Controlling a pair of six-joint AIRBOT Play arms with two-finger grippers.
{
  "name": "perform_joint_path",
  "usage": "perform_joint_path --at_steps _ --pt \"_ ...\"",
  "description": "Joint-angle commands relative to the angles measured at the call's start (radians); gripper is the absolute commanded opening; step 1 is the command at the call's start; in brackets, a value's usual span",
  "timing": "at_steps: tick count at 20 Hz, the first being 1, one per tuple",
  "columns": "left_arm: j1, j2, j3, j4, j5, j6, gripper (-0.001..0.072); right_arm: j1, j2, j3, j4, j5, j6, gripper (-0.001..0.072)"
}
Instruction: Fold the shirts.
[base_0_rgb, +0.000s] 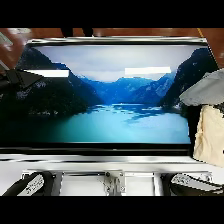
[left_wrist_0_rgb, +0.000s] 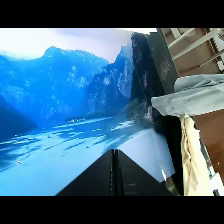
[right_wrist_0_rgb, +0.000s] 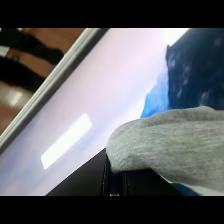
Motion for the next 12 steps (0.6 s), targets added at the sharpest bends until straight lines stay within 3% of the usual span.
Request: perform_joint_path --at_steps 1,4,8,10,12 --pt "0.0 -0.018 0.0 0.0 0.0 0.001 0.0043 -0.021 0.001 0.019 -0.013 -0.079 -0.053 0.0062" --pt "0.0 -0.02 0.0 0.0 0.0 0.0 0.0042 -0.03 0.001 0.093 -0.182 0.061 -0.014 0.0062" --pt "0.0 -0.02 0.0 0.0 0.0 0.0 0.0042 -0.054 0.001 0.161 -0.466 0.399 0.048 0.0062" --pt "0.0 -0.02 0.0 0.0 0.0 0.001 0.0043 -0.064 0.001 0.163 -0.521 0.518 0.037 0.0062" --pt "0.0 -0.02 0.0 0.0 0.0 0.001 0.0042 -0.062 0.001 0.164 -0.497 0.519 0.019 0.0062"
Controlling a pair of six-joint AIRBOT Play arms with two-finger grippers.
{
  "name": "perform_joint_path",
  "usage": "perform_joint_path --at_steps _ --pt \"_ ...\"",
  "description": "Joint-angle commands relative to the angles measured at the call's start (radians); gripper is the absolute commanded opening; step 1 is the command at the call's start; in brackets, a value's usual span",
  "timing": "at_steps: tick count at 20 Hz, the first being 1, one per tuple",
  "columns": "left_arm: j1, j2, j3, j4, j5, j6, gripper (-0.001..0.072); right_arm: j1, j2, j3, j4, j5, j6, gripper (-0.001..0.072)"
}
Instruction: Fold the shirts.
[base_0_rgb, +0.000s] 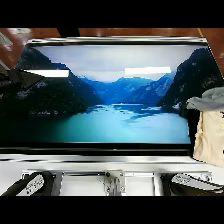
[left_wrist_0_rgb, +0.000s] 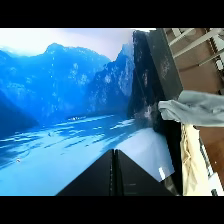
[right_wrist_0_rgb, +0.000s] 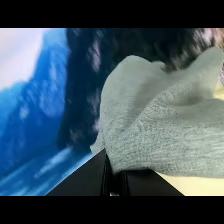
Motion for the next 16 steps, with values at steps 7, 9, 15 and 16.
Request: perform_joint_path --at_steps 7,9,15,16 --pt "0.0 -0.001 0.0 0.0 0.0 0.001 0.0042 0.036 0.0 0.013 0.443 -0.38 -0.054 0.0062" --pt "0.0 -0.001 0.0 0.0 0.0 0.001 0.0043 0.072 -0.001 0.013 0.491 -0.527 -0.122 0.0061" --pt "0.0 -0.004 0.0 0.0 0.001 0.001 0.0042 0.113 -0.074 0.013 0.6 -0.704 -0.263 0.006" --pt "0.0 -0.004 0.0 0.0 0.001 0.001 0.0042 0.112 -0.077 0.013 0.539 -0.674 -0.264 0.006"
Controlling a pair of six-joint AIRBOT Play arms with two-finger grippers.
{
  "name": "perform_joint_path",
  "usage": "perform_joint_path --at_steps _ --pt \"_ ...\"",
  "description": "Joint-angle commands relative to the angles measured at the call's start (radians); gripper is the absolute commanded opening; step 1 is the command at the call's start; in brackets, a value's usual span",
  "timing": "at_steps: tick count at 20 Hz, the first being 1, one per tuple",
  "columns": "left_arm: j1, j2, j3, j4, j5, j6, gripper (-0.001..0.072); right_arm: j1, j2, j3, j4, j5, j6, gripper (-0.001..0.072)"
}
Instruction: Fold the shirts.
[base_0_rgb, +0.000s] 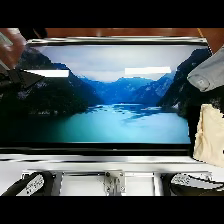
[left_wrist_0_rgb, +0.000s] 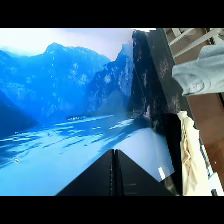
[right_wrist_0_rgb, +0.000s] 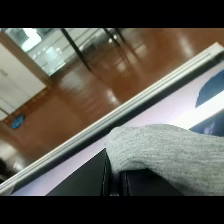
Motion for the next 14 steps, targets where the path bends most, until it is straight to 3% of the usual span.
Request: perform_joint_path --at_steps 1,5,9,14 --pt "0.0 -0.001 0.0 0.0 0.0 0.0 0.0043 0.01 -0.023 0.002 -0.09 -0.003 -0.049 0.0061" --pt "0.0 -0.001 0.0 0.0 0.0 0.0 0.0043 0.01 -0.023 0.032 -0.49 0.259 -0.08 0.006" --pt "0.0 -0.001 0.0 0.0 0.001 0.0 0.0042 0.01 -0.034 0.029 -0.657 0.589 -0.094 0.0061" --pt "0.0 -0.002 0.0 0.0 0.001 0.0 0.0043 -0.034 -0.002 0.029 -0.749 0.819 0.143 0.0062"
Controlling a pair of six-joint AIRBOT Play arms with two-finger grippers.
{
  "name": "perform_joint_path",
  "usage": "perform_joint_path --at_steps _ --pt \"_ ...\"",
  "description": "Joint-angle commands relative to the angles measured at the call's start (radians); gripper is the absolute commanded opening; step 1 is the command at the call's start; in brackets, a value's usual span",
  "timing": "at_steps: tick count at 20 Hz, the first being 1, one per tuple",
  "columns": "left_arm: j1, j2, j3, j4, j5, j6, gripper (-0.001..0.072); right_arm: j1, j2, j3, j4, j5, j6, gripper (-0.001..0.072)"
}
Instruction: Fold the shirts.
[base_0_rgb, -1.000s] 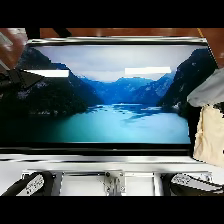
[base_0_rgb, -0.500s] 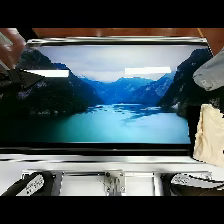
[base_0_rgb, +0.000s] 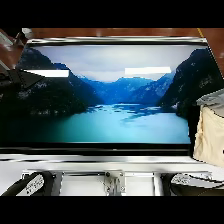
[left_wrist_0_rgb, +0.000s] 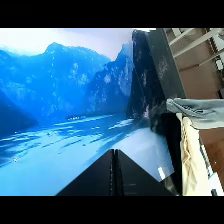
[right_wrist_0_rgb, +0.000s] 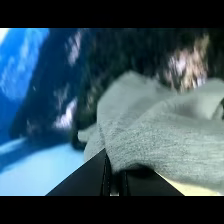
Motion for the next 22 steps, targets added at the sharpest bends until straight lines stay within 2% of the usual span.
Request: perform_joint_path --at_steps 1,3,6,9,13,16,20,21,22 --pt "0.0 -0.001 0.0 0.0 0.001 0.0 0.0043 -0.033 0.029 0.001 -0.117 0.219 0.145 0.0062" --pt "0.0 -0.001 0.0 0.0 0.0 0.001 0.0043 -0.061 0.068 0.001 -0.2 0.267 0.195 0.0061" --pt "0.0 -0.002 0.0 0.0 0.007 0.005 0.0043 -0.139 0.127 0.0 -0.204 0.347 0.249 0.0062" --pt "0.0 -0.002 0.0 0.0 0.035 0.005 0.0043 -0.196 0.189 -0.069 -0.204 0.346 0.261 0.0061" --pt "0.0 -0.002 0.0 0.0 0.038 0.005 0.0043 -0.204 0.264 -0.379 -0.212 0.348 0.253 0.0062" --pt "0.0 -0.002 0.0 0.0 0.037 0.005 0.0043 -0.204 0.286 -0.607 -0.362 0.336 0.245 0.0063" --pt "0.0 -0.002 0.0 0.0 0.045 0.005 0.0043 -0.203 0.286 -0.764 -0.425 0.209 0.253 0.0064" --pt "0.0 -0.002 0.0 0.0 0.045 0.004 0.0043 -0.202 0.286 -0.776 -0.424 0.162 0.25 0.0172" --pt "0.0 -0.002 0.0 0.0 0.045 0.004 0.0043 -0.202 0.287 -0.776 -0.422 0.129 0.236 0.0581"
